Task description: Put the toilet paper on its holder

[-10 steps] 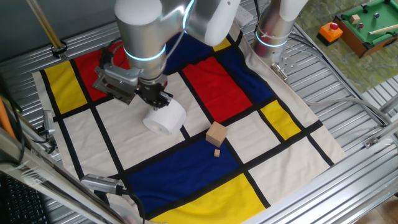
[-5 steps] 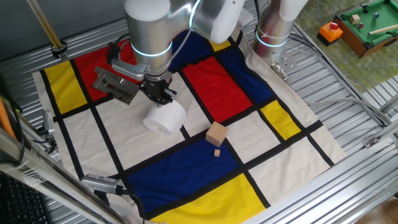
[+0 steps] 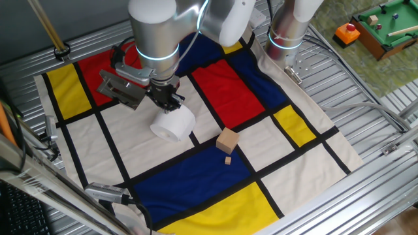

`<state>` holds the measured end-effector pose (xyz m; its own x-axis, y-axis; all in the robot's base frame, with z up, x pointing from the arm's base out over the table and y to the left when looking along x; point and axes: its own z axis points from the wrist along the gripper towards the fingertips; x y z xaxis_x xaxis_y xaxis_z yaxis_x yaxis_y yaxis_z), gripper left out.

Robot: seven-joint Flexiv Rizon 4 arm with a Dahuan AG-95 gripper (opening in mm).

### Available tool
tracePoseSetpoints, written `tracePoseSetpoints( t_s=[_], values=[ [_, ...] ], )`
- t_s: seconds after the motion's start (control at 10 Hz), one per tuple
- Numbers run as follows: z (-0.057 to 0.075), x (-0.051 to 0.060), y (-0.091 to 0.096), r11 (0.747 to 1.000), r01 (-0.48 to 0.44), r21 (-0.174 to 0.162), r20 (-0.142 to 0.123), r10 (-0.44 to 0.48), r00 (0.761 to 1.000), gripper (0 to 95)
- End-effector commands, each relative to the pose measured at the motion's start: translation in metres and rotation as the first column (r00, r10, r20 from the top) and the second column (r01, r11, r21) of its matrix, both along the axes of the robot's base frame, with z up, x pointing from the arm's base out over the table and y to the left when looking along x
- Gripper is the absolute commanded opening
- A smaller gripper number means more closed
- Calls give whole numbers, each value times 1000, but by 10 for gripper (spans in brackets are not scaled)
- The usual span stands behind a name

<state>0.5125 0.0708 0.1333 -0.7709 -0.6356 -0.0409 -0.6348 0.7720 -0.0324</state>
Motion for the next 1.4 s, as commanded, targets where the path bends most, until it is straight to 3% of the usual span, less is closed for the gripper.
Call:
tracePoseSetpoints(
  t_s=[0.1,1.4],
  values=[
    [0,1,0,999,-26,-19,-14,26,1000,950],
    [-4,2,-1,1000,26,0,-5,-26,1000,950]
  ],
)
